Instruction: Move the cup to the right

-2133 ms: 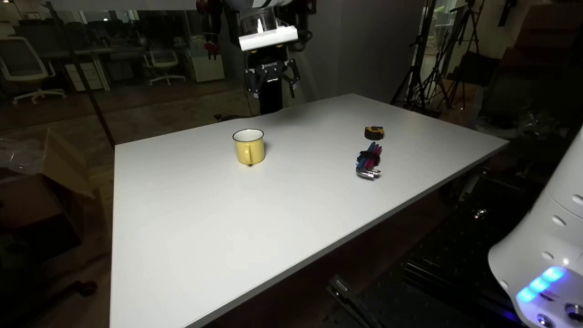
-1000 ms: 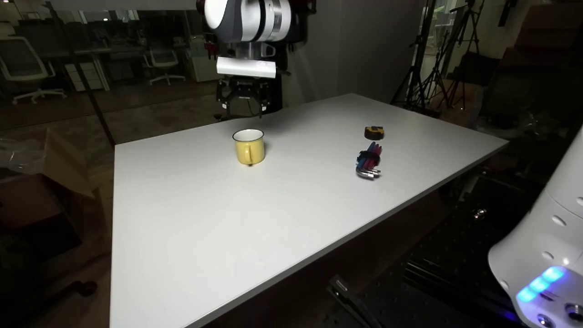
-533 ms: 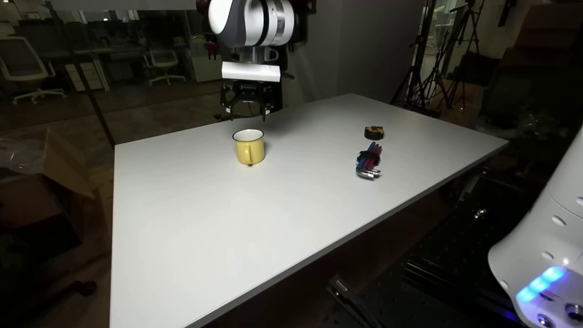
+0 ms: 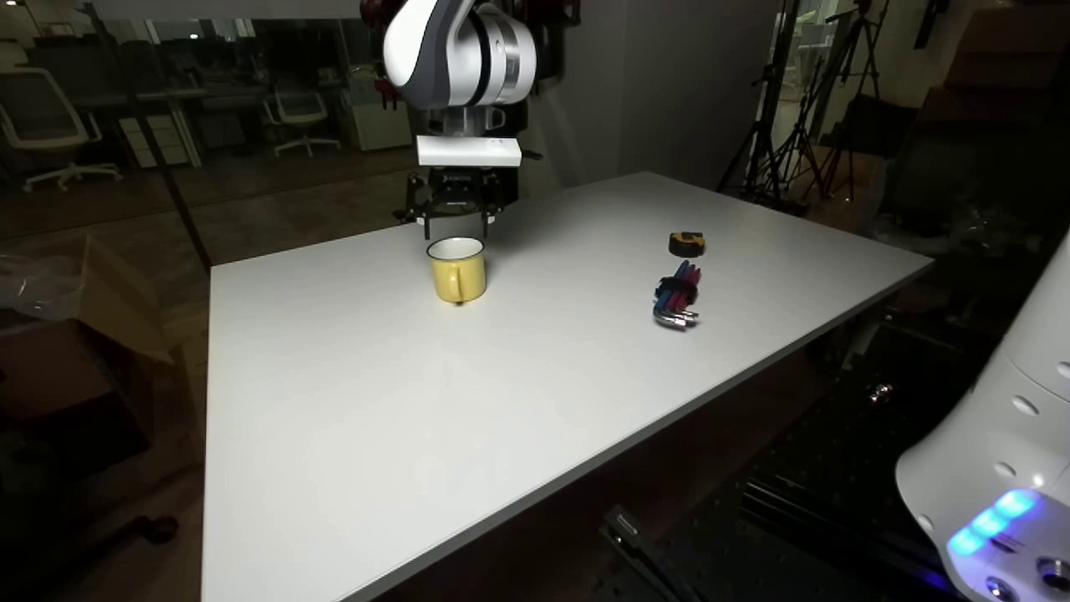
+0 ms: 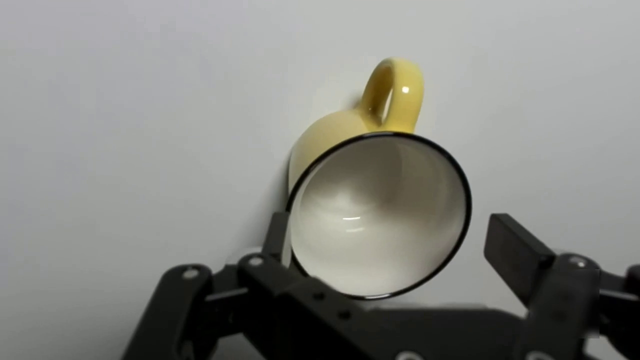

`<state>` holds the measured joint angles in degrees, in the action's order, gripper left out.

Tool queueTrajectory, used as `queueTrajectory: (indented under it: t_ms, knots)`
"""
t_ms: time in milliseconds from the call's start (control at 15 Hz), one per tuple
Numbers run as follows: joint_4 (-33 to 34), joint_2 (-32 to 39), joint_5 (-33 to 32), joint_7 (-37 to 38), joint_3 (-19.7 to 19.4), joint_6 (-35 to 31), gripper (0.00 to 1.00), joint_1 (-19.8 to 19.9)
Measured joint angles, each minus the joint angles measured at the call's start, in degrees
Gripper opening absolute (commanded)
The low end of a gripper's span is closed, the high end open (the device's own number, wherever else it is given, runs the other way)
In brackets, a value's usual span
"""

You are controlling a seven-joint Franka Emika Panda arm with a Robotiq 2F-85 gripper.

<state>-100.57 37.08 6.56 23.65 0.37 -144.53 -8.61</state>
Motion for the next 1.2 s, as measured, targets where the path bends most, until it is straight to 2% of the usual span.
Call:
queueTrajectory:
  t_ms: [467,1200]
  knots:
    - [1.12,1.01,-0.03,-0.69,0.14,0.07,1.00,-0.19]
    - [16.31,9.99,-0.75,-3.18,0.89,6.86,1.00,-2.08]
